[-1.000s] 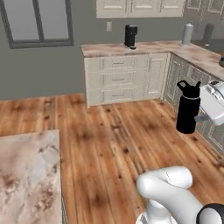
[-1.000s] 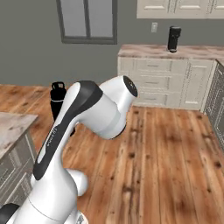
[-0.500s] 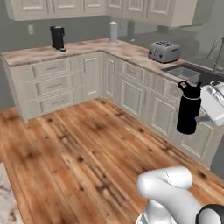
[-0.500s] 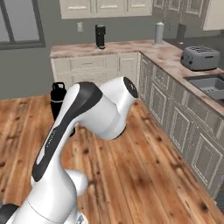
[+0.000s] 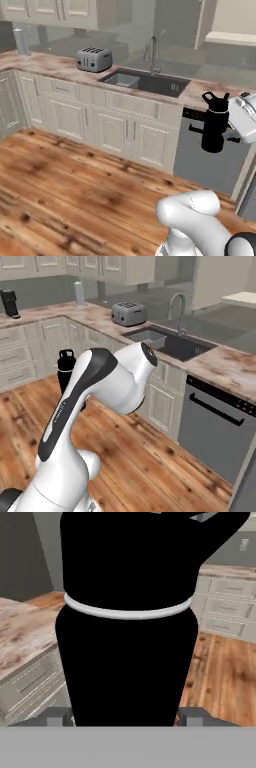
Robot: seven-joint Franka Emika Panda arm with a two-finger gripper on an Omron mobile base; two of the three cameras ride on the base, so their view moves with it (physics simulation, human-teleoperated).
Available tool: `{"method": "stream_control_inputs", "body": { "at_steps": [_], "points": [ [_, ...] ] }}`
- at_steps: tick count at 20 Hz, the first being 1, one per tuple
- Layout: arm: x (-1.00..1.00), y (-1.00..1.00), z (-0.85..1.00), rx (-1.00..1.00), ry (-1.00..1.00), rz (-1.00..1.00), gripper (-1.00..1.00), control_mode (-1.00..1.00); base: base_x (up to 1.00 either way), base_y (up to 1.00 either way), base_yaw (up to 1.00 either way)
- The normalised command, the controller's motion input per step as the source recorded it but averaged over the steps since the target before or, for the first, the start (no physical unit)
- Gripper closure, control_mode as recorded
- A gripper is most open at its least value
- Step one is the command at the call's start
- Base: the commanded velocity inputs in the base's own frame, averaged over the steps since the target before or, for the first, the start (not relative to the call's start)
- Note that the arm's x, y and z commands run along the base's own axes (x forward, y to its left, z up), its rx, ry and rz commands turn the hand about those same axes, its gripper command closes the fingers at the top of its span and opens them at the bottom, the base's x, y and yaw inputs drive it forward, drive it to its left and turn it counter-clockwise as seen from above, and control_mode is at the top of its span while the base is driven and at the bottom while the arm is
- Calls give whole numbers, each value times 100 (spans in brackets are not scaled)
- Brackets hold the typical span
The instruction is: Pick the water bottle from the counter and place it in the open cabinet.
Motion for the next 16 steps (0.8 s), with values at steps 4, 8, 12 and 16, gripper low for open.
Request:
{"method": "stream_control_inputs", "body": {
  "at_steps": [4,8,12,16],
  "points": [
    [0,0,0,0,0,0,100,100,0,10,-82],
    [0,0,0,0,0,0,100,100,14,37,-71],
    [0,0,0,0,0,0,100,100,18,44,-23],
    [0,0,0,0,0,0,100,100,23,42,-17]
  ]
}}
